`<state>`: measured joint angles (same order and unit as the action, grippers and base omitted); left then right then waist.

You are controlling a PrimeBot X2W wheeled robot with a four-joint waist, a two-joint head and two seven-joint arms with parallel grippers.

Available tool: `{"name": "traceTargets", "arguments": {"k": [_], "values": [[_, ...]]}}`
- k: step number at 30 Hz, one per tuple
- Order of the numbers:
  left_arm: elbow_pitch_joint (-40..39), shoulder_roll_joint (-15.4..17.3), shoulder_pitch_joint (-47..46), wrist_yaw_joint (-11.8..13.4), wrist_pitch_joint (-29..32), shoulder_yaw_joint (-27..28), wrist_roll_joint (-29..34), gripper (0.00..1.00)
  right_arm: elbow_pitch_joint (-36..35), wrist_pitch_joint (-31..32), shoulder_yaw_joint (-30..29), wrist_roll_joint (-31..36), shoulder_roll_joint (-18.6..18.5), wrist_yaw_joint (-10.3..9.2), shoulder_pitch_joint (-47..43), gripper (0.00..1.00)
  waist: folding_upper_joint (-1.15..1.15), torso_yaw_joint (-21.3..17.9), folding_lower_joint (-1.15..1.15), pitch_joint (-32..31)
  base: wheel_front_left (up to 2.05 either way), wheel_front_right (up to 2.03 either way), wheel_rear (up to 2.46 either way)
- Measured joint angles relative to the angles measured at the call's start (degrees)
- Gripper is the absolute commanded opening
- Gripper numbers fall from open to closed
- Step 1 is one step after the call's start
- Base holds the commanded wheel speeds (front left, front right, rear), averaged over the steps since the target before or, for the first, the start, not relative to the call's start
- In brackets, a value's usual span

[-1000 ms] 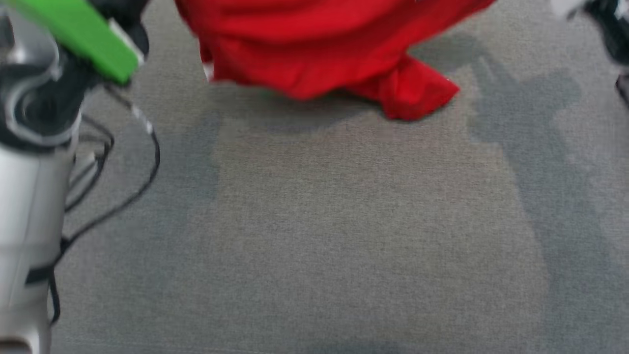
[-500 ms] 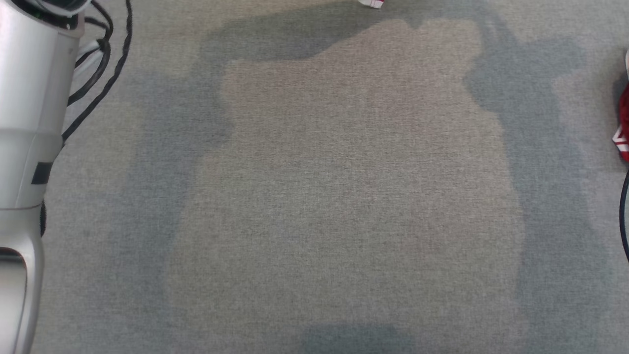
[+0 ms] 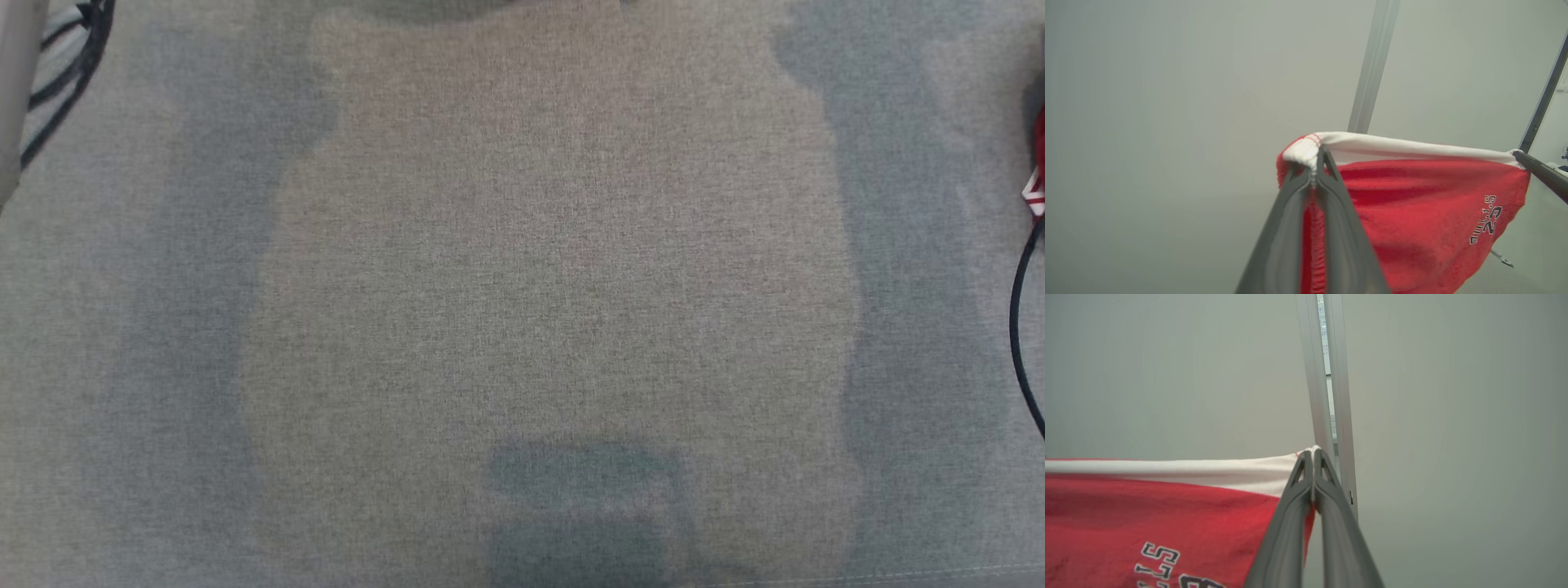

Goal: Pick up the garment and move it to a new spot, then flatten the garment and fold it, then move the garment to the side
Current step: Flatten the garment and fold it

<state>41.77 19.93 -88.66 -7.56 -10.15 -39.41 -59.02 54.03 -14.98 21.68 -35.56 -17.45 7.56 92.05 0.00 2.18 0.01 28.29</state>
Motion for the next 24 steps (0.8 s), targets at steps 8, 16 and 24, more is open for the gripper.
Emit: {"name": "traceTargets", "arguments": {"k": [8, 16, 24], "values": [[-0.3, 0.6, -10.8, 0.0, -4.8, 5.7, 5.8, 0.0, -8.2, -0.1, -10.9, 7.7, 6.6, -0.03, 8.2, 0.0, 0.0, -0.8, 0.0, 5.8, 0.0, 0.0, 0.0], [-8.4, -2.7, -2.6, 0.0, -5.0, 10.1, 11.3, 0.0, -13.2, -0.1, -7.1, 11.1, 9.2, -0.07, 3.7, 0.0, 0.0, -1.5, 0.0, 10.8, 0.0, 0.0, 0.0], [-21.8, 4.2, 17.2, 0.1, -5.0, 6.2, 8.8, 0.0, -28.6, -0.1, 9.8, -1.5, -2.6, -0.08, -16.2, 0.0, 0.0, -0.2, 0.0, 10.3, 0.0, 0.0, 0.0]]}}
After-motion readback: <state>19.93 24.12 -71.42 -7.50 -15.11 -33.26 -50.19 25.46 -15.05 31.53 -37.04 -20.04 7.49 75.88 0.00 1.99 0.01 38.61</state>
